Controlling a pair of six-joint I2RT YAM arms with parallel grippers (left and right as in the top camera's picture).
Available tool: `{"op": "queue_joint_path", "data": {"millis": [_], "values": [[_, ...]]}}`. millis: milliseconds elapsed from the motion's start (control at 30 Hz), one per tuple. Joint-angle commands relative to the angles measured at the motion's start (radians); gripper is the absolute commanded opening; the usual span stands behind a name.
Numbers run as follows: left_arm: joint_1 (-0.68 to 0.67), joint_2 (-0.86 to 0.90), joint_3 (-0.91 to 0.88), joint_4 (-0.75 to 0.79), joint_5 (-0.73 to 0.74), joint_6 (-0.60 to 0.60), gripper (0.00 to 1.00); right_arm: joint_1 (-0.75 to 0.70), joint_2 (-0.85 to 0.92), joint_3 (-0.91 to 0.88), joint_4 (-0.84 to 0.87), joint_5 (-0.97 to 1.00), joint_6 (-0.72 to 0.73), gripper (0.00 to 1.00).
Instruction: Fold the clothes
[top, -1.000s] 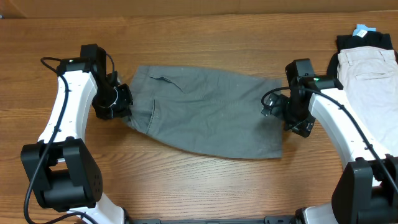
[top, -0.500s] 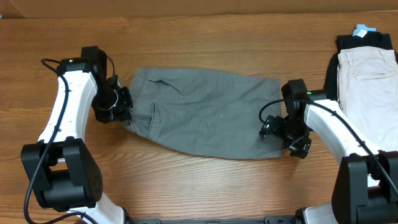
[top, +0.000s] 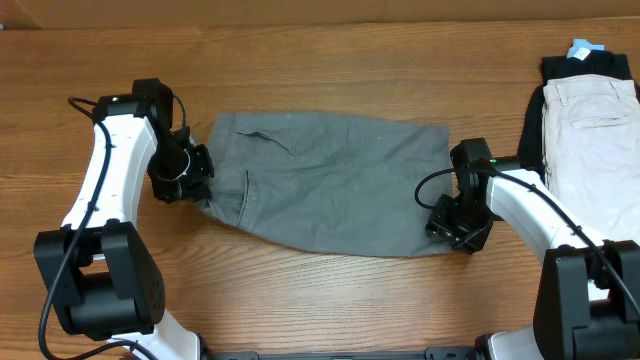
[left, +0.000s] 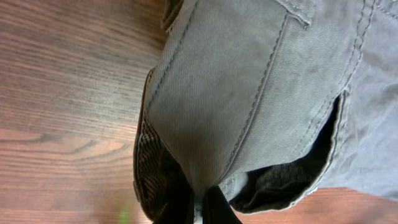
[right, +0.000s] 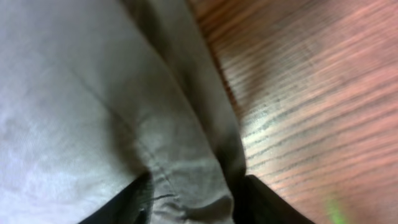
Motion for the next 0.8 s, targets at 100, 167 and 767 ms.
{"op": "queue_joint_path", "data": {"millis": [100,167,767], "values": [[-0.002,-0.022,-0.007,-0.043,-0.005,-0.026,0.04,0.000,-0.009,0.018,-0.001,0.000,-0.002,0.04],[-0.004,-0.023,-0.007,-0.064,-0.004,-0.028,0.04,0.000,-0.009,0.041,-0.013,0.000,-0.002,0.04],[-0.154,-0.163,-0.006,-0.119,-0.051,-0.069,0.15,0.000,-0.145,0.289,-0.172,0.047,-0.003,0.04]]}}
